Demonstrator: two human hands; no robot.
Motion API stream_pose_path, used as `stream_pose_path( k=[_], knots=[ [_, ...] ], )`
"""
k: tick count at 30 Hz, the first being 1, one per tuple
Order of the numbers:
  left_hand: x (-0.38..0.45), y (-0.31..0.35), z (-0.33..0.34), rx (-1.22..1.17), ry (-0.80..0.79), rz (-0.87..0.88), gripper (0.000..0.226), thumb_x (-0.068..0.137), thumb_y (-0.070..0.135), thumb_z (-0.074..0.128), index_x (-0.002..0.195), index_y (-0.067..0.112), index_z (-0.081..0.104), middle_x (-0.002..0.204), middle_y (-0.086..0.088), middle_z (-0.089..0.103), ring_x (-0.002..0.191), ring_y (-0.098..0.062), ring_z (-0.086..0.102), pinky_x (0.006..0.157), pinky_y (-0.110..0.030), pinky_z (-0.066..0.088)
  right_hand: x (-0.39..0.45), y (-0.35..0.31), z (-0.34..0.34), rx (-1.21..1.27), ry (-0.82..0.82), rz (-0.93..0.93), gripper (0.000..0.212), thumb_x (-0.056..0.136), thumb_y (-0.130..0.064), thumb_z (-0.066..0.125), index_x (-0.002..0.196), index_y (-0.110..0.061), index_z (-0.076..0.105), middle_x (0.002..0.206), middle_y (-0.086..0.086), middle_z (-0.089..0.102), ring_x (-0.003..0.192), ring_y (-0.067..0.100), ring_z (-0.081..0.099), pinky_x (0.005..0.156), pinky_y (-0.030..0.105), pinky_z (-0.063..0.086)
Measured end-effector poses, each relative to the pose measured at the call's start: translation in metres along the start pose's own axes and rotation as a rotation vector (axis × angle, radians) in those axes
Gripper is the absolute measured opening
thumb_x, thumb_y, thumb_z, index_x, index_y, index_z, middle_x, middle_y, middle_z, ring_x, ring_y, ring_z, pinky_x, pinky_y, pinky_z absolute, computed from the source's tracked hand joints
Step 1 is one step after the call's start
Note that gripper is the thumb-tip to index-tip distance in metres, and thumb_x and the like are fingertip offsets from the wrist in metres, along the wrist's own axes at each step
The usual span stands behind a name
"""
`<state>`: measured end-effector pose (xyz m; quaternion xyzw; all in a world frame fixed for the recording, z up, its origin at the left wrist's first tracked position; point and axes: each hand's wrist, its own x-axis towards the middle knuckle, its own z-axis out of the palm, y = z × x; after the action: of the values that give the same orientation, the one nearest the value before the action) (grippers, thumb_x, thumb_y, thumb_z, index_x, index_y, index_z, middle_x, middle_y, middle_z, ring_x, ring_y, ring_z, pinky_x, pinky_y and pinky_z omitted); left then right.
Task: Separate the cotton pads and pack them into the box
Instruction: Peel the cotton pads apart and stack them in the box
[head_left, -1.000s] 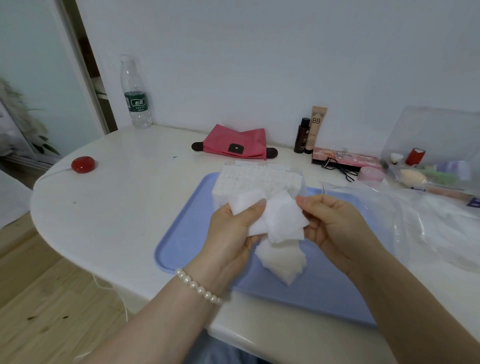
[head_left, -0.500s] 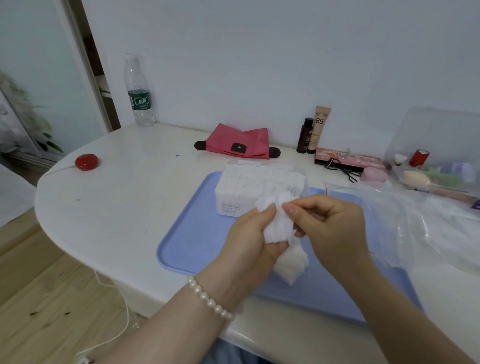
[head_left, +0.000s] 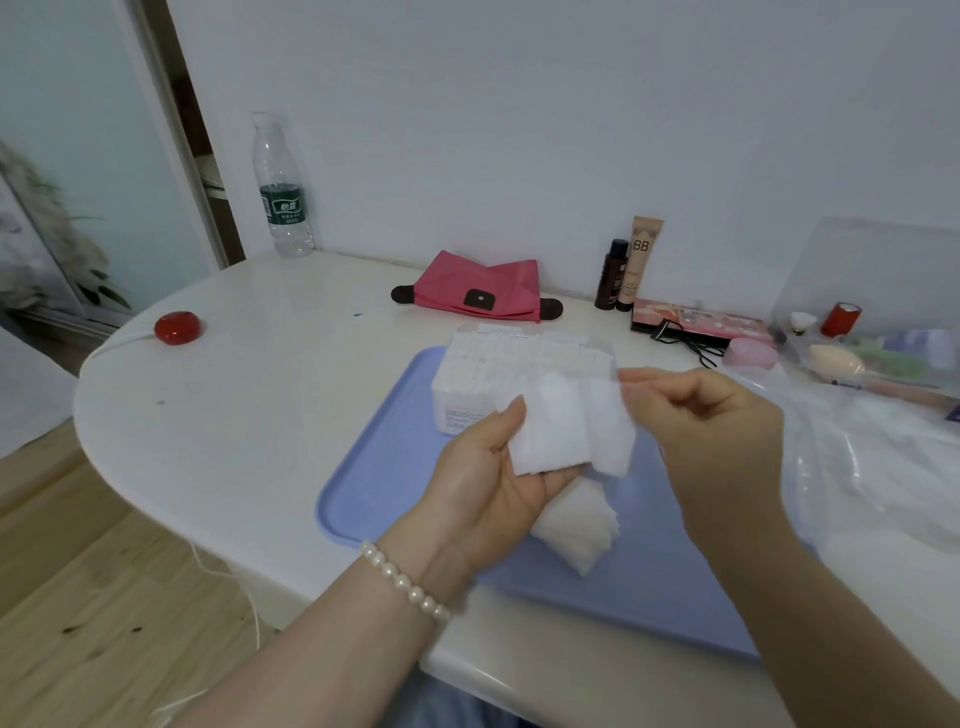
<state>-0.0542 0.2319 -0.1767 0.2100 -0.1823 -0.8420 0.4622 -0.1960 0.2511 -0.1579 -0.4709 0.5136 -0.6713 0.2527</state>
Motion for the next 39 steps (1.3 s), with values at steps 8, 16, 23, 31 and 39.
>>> stream_pose_path(
  k=[8, 16, 23, 31, 39],
  knots=[
    [0.005, 0.002, -0.006, -0.053, 0.043, -0.065, 0.034, 0.1, 0.018, 0.036, 0.119, -0.004, 0.052, 0.109, -0.025, 0.066, 0.089, -0.036, 0.068, 0.079, -0.049, 0.051, 0.012, 0.005, -0.009, 0.402, 0.083, 0.539, 0.009, 0.09, -0.002, 0.053, 0.085, 0.0, 0.061, 0.072, 0.006, 0.073, 0.062, 0.012, 0.069, 0.051, 0.022, 0.054],
    [0.009, -0.019, -0.008, 0.105, 0.214, 0.037, 0.02, 0.098, 0.012, 0.043, 0.106, 0.0, 0.057, 0.111, -0.022, 0.064, 0.104, -0.038, 0.062, 0.073, -0.045, 0.056, 0.007, 0.01, -0.002, 0.273, 0.201, 0.327, 0.017, 0.088, -0.002, 0.058, 0.073, -0.006, 0.053, 0.092, 0.015, 0.07, 0.093, 0.027, 0.068, 0.08, 0.04, 0.055],
    [0.007, -0.025, 0.005, 0.316, 0.134, 0.114, 0.022, 0.084, 0.001, 0.062, 0.106, 0.005, 0.065, 0.104, -0.011, 0.071, 0.09, -0.022, 0.068, 0.072, -0.03, 0.059, 0.001, 0.012, 0.003, 0.226, 0.153, 0.305, 0.014, 0.089, -0.005, 0.058, 0.076, -0.007, 0.054, 0.091, 0.014, 0.071, 0.093, 0.027, 0.068, 0.083, 0.045, 0.055],
    [0.003, -0.004, 0.001, 0.315, 0.196, 0.165, 0.025, 0.08, -0.01, 0.061, 0.104, -0.002, 0.063, 0.099, -0.015, 0.071, 0.081, -0.023, 0.07, 0.064, -0.029, 0.059, 0.011, 0.004, -0.007, 0.341, 0.207, 0.323, 0.023, 0.093, 0.001, 0.048, 0.078, -0.015, 0.05, 0.069, -0.001, 0.058, 0.058, 0.009, 0.053, 0.05, 0.019, 0.046],
    [-0.003, 0.004, 0.007, 0.381, 0.047, 0.101, 0.024, 0.085, -0.005, 0.056, 0.108, -0.001, 0.063, 0.1, -0.014, 0.071, 0.085, -0.023, 0.07, 0.071, -0.031, 0.059, 0.008, -0.001, -0.004, -0.033, -0.363, 0.519, 0.03, 0.073, -0.041, 0.068, 0.071, -0.012, 0.059, 0.043, -0.005, 0.029, 0.036, 0.008, 0.017, 0.036, 0.017, 0.016]
  ],
)
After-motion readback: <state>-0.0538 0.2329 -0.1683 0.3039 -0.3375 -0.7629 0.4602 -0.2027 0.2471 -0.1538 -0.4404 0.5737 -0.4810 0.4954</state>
